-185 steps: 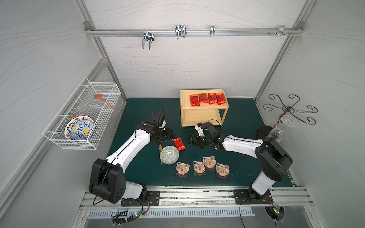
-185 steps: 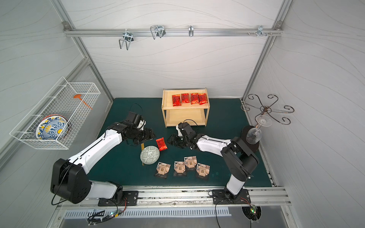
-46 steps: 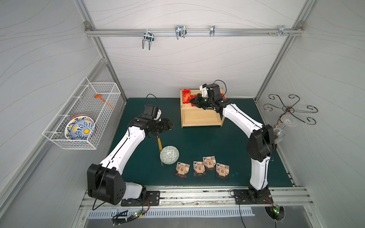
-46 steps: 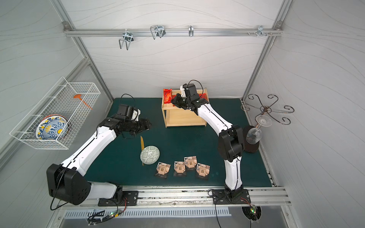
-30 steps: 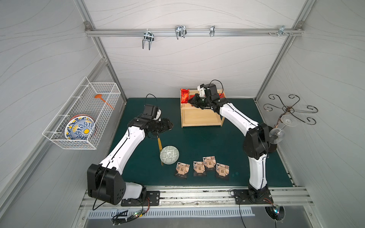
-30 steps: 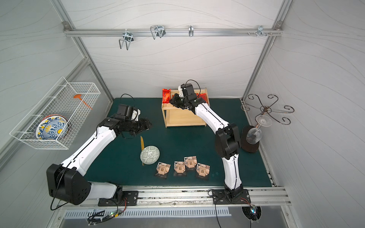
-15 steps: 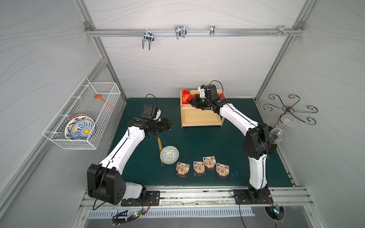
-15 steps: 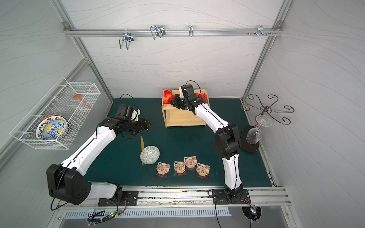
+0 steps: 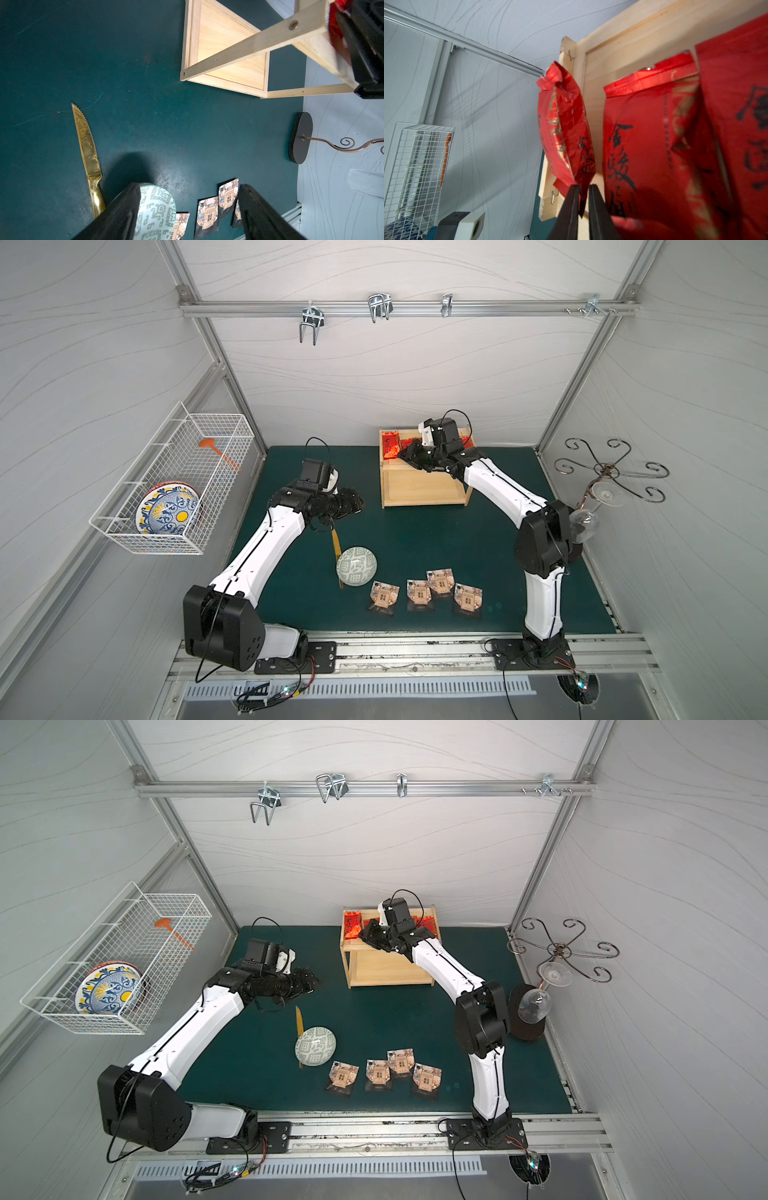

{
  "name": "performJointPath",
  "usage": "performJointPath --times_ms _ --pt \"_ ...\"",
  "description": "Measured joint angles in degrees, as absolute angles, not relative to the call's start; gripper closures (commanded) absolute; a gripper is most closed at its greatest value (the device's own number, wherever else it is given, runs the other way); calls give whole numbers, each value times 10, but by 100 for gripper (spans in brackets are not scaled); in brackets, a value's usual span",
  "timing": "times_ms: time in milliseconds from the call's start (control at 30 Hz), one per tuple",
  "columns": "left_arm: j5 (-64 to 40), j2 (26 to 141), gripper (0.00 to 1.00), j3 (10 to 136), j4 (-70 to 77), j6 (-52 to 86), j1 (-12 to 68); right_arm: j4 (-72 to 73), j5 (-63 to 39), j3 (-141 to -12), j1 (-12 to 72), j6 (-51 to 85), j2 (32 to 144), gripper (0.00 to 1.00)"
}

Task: Place the tea bags on the shelf by color
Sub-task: Place the tea bag on the shelf, then pick up the tea bag from the center of the board.

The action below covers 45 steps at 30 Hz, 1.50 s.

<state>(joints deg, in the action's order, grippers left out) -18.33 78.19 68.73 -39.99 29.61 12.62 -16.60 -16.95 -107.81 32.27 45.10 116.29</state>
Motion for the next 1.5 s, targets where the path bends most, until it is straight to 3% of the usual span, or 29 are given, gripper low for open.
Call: performJointPath --times_ms 533,733,867,1167,1500 --pt "-185 782 21 687 -400 296 121 -170 -165 -1078 323 441 1146 68" --pt "-189 780 21 680 -393 301 121 -173 -164 -1054 327 403 1099 56" --pt "-186 768 21 666 -387 307 135 -163 -141 -963 353 351 996 50" --pt "-171 721 23 618 -372 331 242 -138 -49 -641 437 246 748 49" --pt "-193 819 28 614 -343 330 382 -177 -13 -338 445 268 552 57"
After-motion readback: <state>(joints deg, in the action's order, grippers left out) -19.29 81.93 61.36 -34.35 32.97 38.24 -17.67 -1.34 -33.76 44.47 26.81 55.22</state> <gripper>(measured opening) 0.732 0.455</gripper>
